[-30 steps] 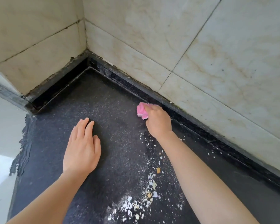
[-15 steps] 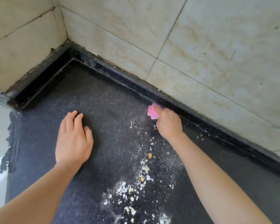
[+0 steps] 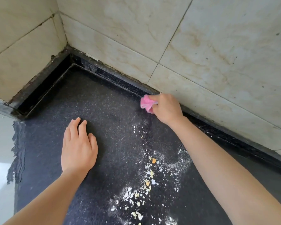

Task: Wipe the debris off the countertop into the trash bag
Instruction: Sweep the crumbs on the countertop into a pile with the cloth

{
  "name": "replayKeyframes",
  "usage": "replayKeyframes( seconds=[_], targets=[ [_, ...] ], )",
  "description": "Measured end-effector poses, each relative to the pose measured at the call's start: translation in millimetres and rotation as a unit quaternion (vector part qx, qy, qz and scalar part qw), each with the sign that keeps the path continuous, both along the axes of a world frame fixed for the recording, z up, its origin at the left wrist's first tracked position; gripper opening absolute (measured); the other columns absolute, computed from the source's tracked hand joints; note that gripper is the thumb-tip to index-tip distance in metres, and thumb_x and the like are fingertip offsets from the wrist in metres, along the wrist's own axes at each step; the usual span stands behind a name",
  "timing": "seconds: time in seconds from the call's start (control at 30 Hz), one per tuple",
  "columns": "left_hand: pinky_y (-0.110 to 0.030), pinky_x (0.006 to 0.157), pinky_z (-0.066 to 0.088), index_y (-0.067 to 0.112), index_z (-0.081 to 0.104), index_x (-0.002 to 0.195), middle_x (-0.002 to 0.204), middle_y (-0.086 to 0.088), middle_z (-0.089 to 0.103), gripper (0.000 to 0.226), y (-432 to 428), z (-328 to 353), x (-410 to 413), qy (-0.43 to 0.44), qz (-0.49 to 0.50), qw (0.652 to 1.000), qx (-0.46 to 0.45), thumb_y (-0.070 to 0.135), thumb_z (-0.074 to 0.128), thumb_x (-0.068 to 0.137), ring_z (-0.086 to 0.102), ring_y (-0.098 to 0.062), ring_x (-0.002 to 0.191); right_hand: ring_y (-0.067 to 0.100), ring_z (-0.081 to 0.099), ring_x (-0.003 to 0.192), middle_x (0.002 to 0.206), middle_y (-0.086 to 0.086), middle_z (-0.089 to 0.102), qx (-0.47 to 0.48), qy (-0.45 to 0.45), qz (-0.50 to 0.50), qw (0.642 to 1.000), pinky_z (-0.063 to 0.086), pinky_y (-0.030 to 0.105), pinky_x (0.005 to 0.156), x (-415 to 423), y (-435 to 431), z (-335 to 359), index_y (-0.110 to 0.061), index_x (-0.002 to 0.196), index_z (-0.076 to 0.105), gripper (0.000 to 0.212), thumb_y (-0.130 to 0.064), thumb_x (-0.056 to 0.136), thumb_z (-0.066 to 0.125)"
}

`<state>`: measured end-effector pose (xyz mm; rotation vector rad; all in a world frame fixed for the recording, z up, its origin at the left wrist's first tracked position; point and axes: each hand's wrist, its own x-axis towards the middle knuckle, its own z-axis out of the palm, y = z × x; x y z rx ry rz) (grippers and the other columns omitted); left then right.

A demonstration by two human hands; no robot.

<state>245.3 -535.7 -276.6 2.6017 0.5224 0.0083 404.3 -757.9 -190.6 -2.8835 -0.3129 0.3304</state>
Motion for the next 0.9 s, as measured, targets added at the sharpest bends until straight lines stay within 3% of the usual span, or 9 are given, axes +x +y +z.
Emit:
replayKeyframes(
  seconds=[0.07,0.17,0.33,0.5,0.63,0.7,0.77,0.83,0.9],
  targets=[
    [-0.045,0.118,0.020,0.002,0.037,0.140,0.152,-0.011,0.029,0.047,0,-1,0,-0.003,0.001,1.000,-0.002,0.023,0.034,0.098,0.018,-0.028,0.143,0.032,0.067,0.083,0.090,0.011,0.070,-0.072,-0.014,0.033,0.997,0.046,0.032,0.061,18,18,-17,-0.020,0.109,0.071,0.028,-0.010,0.087,0.057],
    [-0.044,0.118,0.020,0.001,0.038,0.139,0.151,-0.012,0.030,0.047,0,-3,1,-0.005,0.001,1.000,0.002,0.023,0.035,0.097,0.019,-0.028,0.143,0.035,0.064,0.095,0.104,0.015,0.065,-0.138,-0.017,0.063,0.988,0.038,0.033,0.066,15,33,-34,-0.019,0.126,0.061,0.035,-0.012,0.092,0.054],
    [-0.044,0.118,0.020,0.002,0.037,0.140,0.151,-0.012,0.029,0.047,0,-1,1,0.002,-0.001,1.000,0.006,0.024,0.034,0.098,0.020,-0.029,0.142,0.030,0.060,0.080,0.086,0.008,0.047,-0.107,0.013,0.114,0.988,0.040,0.034,0.062,-38,10,-25,-0.025,0.127,0.055,0.043,-0.002,0.090,0.053],
    [-0.045,0.118,0.020,0.002,0.036,0.141,0.152,-0.013,0.028,0.048,0,2,0,0.006,-0.002,1.000,0.003,0.024,0.033,0.098,0.021,-0.031,0.142,0.025,0.061,0.080,0.096,0.010,0.059,-0.095,0.122,0.168,0.974,0.054,0.033,0.073,-117,-9,-3,-0.027,0.128,0.058,0.044,-0.003,0.091,0.055],
    [-0.045,0.118,0.021,0.002,0.036,0.140,0.152,-0.013,0.028,0.047,-1,5,0,-0.001,-0.005,1.000,0.000,0.023,0.033,0.098,0.021,-0.031,0.142,0.013,0.062,0.055,0.069,0.000,0.071,-0.024,0.258,0.116,0.959,0.046,0.026,0.049,-120,-15,19,-0.029,0.094,0.076,0.035,-0.003,0.085,0.054],
    [-0.045,0.118,0.021,0.002,0.036,0.140,0.152,-0.013,0.028,0.047,-1,4,0,-0.002,-0.005,1.000,-0.001,0.023,0.033,0.098,0.020,-0.031,0.142,0.015,0.066,0.057,0.068,0.001,0.072,0.025,0.200,0.087,0.976,0.054,0.035,0.052,-96,-8,20,-0.026,0.082,0.076,0.035,0.000,0.083,0.052],
    [-0.045,0.118,0.021,0.002,0.036,0.140,0.151,-0.013,0.029,0.047,0,1,0,-0.005,-0.006,1.000,0.004,0.023,0.033,0.098,0.021,-0.031,0.141,0.019,0.068,0.067,0.080,0.002,0.075,0.060,0.116,0.054,0.990,0.057,0.038,0.061,-66,3,12,-0.029,0.096,0.075,0.041,0.003,0.084,0.051],
    [-0.045,0.118,0.022,0.003,0.036,0.140,0.151,-0.012,0.029,0.047,0,-1,1,-0.009,-0.006,1.000,0.005,0.024,0.033,0.098,0.021,-0.031,0.141,0.023,0.065,0.075,0.096,0.005,0.074,0.072,0.072,0.029,0.994,0.052,0.037,0.064,-38,17,-2,-0.024,0.109,0.072,0.044,0.006,0.087,0.049],
    [-0.045,0.118,0.021,0.003,0.036,0.140,0.152,-0.012,0.028,0.047,0,-1,1,-0.011,-0.004,1.000,0.002,0.024,0.033,0.098,0.021,-0.030,0.141,0.028,0.060,0.082,0.094,0.007,0.067,0.026,0.060,0.040,0.997,0.045,0.035,0.068,-27,31,-18,-0.025,0.105,0.067,0.044,0.008,0.084,0.047]
  ],
)
